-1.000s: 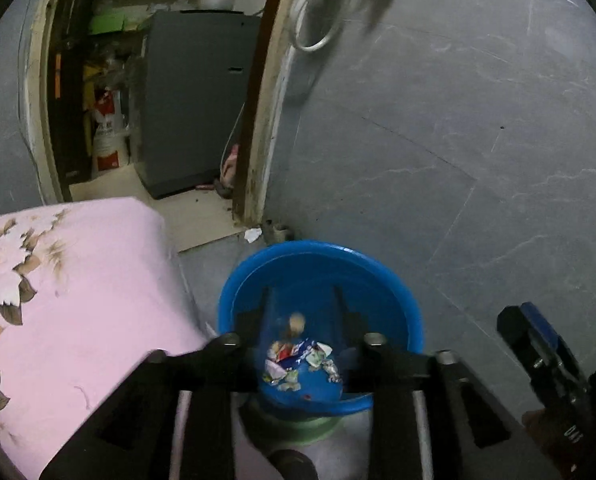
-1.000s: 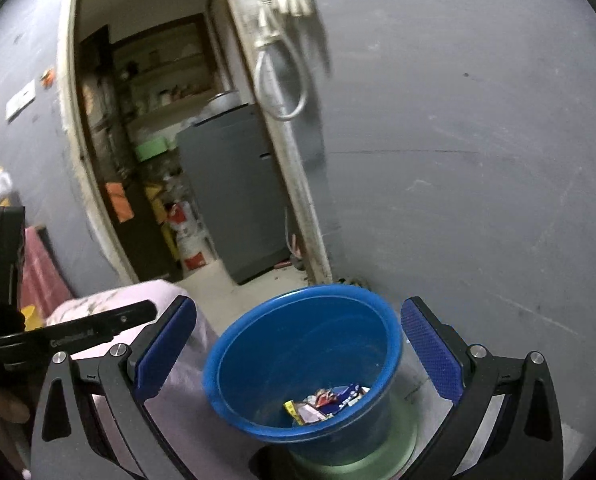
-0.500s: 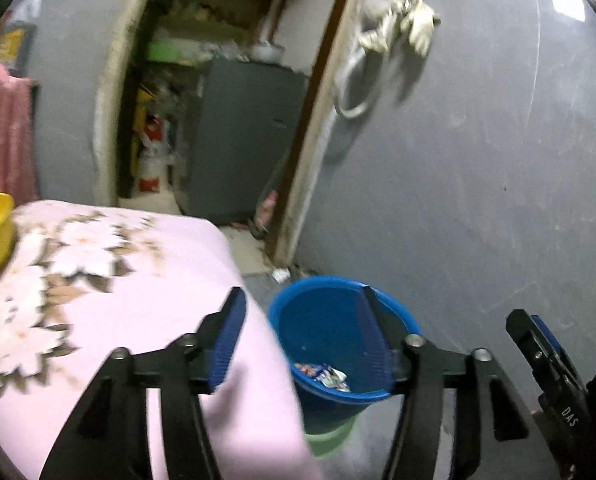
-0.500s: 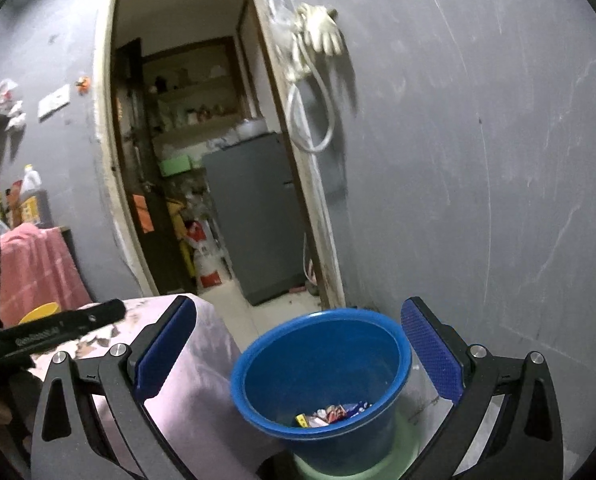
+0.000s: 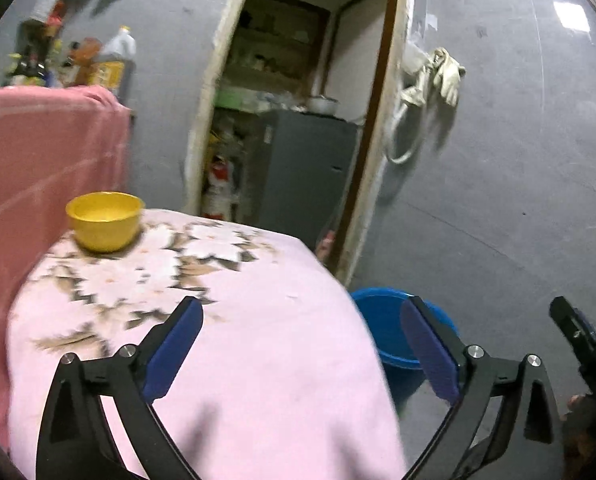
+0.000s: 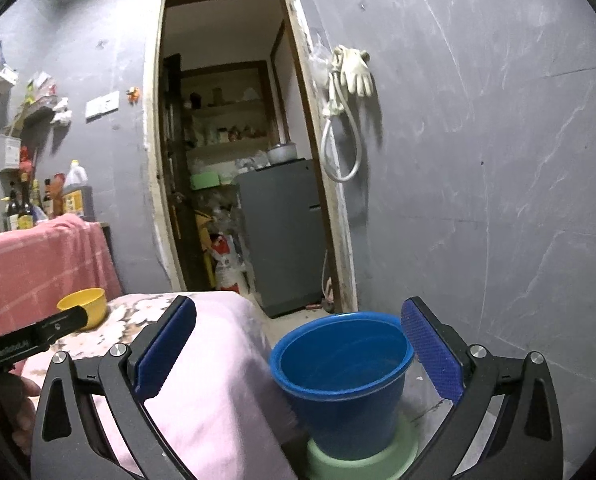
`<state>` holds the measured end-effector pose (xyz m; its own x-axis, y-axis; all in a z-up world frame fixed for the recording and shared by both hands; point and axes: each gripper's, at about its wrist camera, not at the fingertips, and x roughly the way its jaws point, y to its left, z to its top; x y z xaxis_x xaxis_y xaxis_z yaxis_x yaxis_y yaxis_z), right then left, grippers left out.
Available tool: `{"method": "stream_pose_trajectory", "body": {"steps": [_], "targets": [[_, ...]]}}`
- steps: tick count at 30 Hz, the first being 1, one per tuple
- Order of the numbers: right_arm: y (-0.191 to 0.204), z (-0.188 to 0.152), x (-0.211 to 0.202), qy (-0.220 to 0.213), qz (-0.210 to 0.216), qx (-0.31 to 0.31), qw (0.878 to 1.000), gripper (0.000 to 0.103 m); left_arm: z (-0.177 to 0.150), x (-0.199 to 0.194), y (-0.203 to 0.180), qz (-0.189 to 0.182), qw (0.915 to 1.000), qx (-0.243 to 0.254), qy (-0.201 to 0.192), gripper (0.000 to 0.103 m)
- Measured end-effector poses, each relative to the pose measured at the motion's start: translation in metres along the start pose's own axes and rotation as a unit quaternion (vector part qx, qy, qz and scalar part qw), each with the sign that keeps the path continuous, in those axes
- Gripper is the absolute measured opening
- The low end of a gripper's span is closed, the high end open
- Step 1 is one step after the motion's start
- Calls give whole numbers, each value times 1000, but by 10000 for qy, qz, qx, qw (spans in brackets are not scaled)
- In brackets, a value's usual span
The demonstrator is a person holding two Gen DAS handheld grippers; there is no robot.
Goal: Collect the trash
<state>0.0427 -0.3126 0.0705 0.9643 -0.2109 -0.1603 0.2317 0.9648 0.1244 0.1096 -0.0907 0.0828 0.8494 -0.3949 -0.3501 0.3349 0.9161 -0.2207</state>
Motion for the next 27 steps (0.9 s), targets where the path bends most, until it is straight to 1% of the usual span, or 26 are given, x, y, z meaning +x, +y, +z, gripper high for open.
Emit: {"method": "stream_pose_trajectory", "body": {"steps": [2,4,11,18,27], "targets": [[6,-3,-7,-34,2,-43,10000,103,-7,-15,4,183,9997,95,-89,101],[12,-7,-15,-55,35,-75,10000,103,-15,-28,8,280,9994,176,-140,101],[25,-25,-38,-141,9,-134,9998,103,-41,-49,23,522,9983,176,-196,101],[34,-36,-50,-216,-94,-261,9994,103,-57,-59,31,648,9971,299,-258,101],[38,-60,-47,-5,-249,-218,9995,103,-77,-66,41,751,9961,240,-407,101]]}}
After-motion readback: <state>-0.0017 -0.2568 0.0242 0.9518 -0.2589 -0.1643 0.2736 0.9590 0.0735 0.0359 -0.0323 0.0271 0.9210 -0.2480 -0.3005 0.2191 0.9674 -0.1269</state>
